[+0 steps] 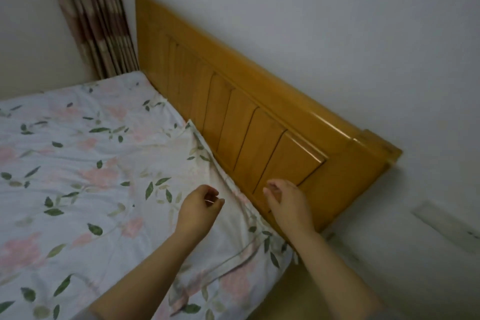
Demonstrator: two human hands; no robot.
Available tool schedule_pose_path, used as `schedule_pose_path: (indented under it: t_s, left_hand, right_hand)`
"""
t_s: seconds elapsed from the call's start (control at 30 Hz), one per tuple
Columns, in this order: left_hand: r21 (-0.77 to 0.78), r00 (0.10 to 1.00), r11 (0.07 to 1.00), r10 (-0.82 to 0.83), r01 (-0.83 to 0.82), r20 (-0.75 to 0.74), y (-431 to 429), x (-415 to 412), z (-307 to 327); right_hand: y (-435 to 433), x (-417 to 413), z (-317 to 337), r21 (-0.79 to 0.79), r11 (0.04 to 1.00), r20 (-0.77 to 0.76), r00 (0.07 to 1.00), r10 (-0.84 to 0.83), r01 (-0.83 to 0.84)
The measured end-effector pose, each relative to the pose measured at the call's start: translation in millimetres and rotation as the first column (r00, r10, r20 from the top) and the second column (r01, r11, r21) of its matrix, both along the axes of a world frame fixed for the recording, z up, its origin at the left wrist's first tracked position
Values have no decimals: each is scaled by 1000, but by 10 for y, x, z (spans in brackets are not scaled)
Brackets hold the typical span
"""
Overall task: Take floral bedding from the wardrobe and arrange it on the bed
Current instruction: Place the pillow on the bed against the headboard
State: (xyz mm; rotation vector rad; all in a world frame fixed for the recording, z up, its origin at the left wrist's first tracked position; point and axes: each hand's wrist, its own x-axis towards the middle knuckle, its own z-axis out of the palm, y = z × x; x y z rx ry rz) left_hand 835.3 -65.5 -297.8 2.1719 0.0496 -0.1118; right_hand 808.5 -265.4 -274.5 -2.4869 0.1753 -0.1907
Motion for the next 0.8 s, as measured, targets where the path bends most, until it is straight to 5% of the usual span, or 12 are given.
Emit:
schedule_pose_path:
  t_s: [0.43,0.8]
  left_hand:
    - [-1,869,937,-323,349,375,-1689,-377,1610]
    - [2,635,773,-523,635,569,-3165,-831,2401]
  right_hand:
    - [-1628,-982,1498,73,966,473,844,-252,248]
    - [-2732,-1957,2278,264,860,605,620,-500,436]
